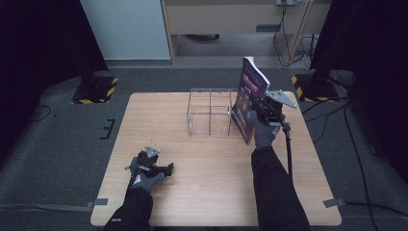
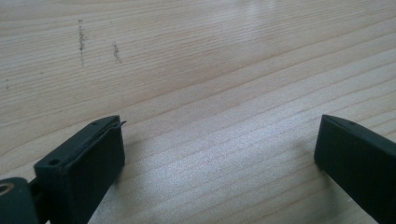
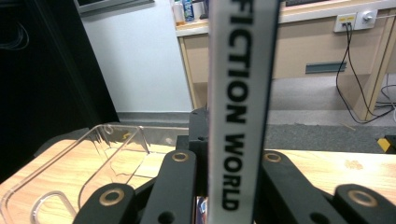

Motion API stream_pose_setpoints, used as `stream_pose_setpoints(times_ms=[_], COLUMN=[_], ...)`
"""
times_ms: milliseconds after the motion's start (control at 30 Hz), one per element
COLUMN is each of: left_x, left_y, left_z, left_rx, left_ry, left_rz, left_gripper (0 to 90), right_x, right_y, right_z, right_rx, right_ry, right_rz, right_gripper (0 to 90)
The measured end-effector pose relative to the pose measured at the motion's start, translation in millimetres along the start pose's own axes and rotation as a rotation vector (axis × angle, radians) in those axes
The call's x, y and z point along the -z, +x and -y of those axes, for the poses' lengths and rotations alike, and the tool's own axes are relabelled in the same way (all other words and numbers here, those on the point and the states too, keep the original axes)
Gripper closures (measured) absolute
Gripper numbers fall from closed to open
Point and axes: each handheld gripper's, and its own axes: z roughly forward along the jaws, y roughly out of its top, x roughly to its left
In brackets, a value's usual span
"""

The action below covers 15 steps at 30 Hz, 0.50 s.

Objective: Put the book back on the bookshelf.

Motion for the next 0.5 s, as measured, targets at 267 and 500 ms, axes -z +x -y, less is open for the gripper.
stream_pose_setpoints(times_ms=[267, 500], left_x=[0.0, 0.0], left_y=[0.0, -0.1], left_z=[0.0, 0.0], left_rx=[0.0, 0.0], left_ry=[0.0, 0.0], left_rz=[0.0, 0.0], left_gripper=[0.8, 0.8], right_x=[-2.2, -1.9], right_y=[-3.0, -7.4], right_z=[12.2, 21.1], right_rx=[-0.007, -0.019], right_ry=[0.006, -0.004], right_rz=[0.013, 0.008], right_gripper=[82.7, 82.7])
